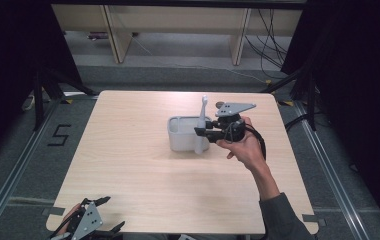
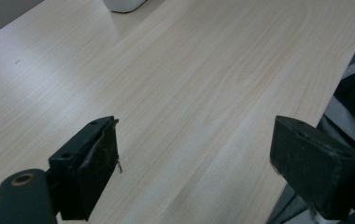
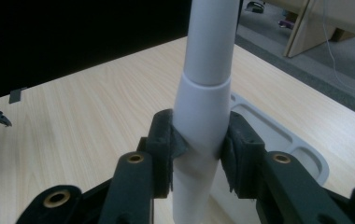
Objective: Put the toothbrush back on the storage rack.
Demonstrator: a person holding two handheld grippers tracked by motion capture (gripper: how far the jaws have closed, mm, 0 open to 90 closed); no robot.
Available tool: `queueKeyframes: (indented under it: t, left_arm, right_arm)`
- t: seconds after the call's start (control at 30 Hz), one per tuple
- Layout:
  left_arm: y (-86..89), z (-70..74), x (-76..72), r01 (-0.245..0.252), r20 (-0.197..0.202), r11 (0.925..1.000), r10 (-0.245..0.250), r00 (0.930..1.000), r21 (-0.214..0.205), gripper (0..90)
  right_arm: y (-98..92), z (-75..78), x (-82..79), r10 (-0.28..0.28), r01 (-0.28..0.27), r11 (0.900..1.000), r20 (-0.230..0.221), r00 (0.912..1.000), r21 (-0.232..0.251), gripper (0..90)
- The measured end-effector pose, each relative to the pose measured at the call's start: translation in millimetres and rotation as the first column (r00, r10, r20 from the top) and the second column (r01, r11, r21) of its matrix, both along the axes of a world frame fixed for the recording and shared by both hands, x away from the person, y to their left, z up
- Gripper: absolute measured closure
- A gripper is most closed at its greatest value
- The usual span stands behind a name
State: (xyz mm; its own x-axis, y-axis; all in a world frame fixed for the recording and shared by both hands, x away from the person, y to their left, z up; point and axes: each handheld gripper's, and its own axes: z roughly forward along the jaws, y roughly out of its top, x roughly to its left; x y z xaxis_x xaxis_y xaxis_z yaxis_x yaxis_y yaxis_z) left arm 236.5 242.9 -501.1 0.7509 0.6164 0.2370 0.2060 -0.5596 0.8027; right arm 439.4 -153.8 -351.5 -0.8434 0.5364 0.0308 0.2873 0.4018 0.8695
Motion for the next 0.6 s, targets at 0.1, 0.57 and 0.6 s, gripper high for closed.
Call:
queueKeyframes:
  t: [0.1,0.57,0.6]
  left_arm:
    - [-0.7,-0.5,0.2,0.003,0.006,1.0000,-0.003,1.0000,-0.005,14.9]
    - [-0.9,-0.4,0.0,0.004,0.008,0.9999,-0.004,1.0000,-0.009,14.9]
    - [-1.0,-0.4,0.1,0.003,0.004,1.0000,-0.003,1.0000,-0.007,14.8]
  right_arm:
    - [4.6,4.6,1.5,0.000,0.000,0.9999,0.006,1.0000,0.011,67.0]
    - [19.3,28.9,30.4,-0.062,0.062,0.9976,0.026,0.9977,0.032,67.0]
    - [20.3,29.7,32.2,-0.070,0.069,0.9969,0.008,0.9975,0.037,67.0]
